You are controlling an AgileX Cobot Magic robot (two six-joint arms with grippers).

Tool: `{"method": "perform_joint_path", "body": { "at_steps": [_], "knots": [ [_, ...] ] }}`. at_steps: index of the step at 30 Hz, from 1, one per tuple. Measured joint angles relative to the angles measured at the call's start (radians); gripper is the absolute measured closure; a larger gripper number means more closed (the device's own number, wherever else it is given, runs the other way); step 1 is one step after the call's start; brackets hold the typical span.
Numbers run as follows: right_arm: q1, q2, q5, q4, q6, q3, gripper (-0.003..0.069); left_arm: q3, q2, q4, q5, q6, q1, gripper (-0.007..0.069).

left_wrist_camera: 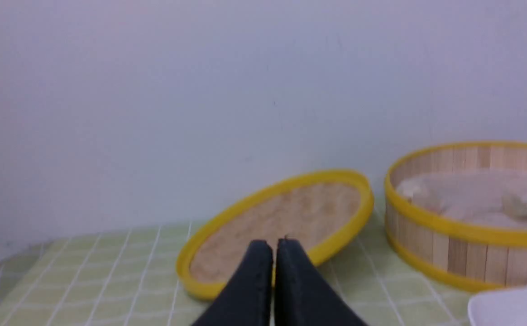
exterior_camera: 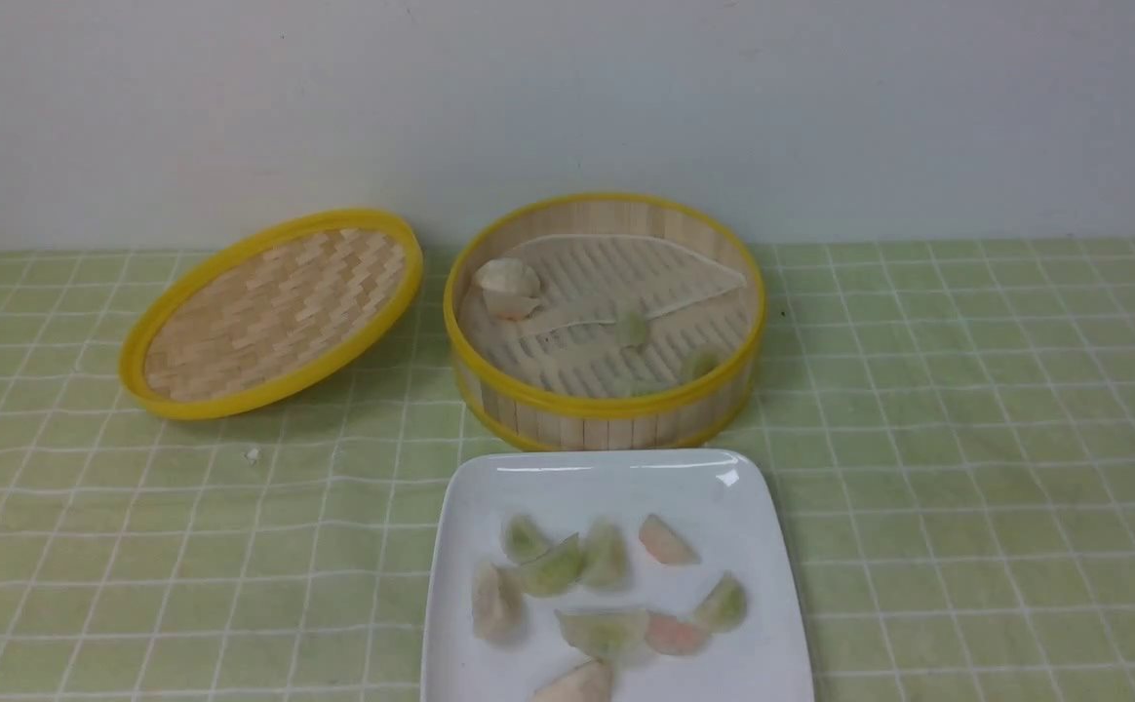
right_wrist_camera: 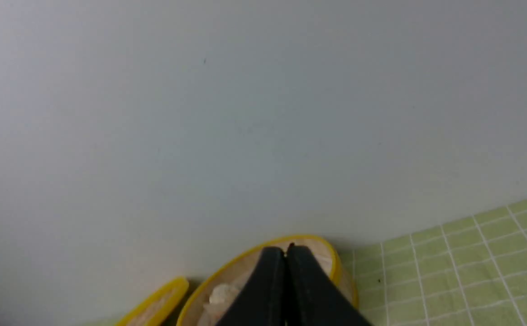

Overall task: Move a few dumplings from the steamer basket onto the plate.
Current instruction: Use the right arm to grab a dumpling from inside the steamer

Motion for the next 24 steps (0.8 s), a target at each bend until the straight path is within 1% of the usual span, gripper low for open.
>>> {"method": "perform_joint_path", "body": {
  "at_steps": [4,7,10,11,13,14,17,18,19,21,22,24],
  "knots": [
    [0.000,0.309,0.254,-0.011,-0.060,-0.257,0.0673,0.000,0.000,-0.002,-0.102,-0.007,0.000,0.0631],
    [0.000,0.550,0.449,-0.016,-0.118,-0.449,0.0673,0.000,0.000,-0.003,-0.137,-0.009,0.000,0.0631],
    [0.001,0.783,0.598,-0.016,-0.167,-0.629,0.0673,0.000,0.000,-0.003,-0.159,-0.009,0.000,0.0631],
    [0.001,0.810,0.622,-0.017,-0.172,-0.652,0.0673,0.000,0.000,-0.003,-0.165,-0.010,0.000,0.0631],
    [0.016,0.951,0.692,-0.030,-0.179,-0.785,0.0672,0.000,0.000,-0.005,-0.218,-0.022,0.000,0.0631],
    [0.019,0.964,0.697,-0.030,-0.179,-0.796,0.0672,0.000,0.000,-0.005,-0.226,-0.023,0.000,0.0631],
    [0.084,1.140,0.758,-0.080,-0.161,-0.958,0.0672,0.000,0.000,-0.022,-0.362,-0.077,0.000,0.0631],
    [0.093,1.170,0.766,-0.092,-0.154,-0.988,0.0672,-0.002,0.000,-0.027,-0.380,-0.087,0.000,0.0631],
    [0.134,1.233,0.786,-0.124,-0.130,-1.059,0.0671,-0.020,0.000,-0.040,-0.384,-0.137,0.000,0.0631],
    [0.175,1.303,0.809,-0.166,-0.101,-1.146,0.0670,-0.081,0.001,-0.047,-0.312,-0.191,0.000,0.0631],
    [0.199,1.336,0.822,-0.195,-0.082,-1.191,0.0670,-0.131,0.006,-0.049,-0.241,-0.209,0.000,0.0631],
    [0.238,1.389,0.839,-0.249,-0.049,-1.263,0.0670,-0.251,0.035,-0.049,-0.051,-0.231,0.000,0.0631]
  ]
}}
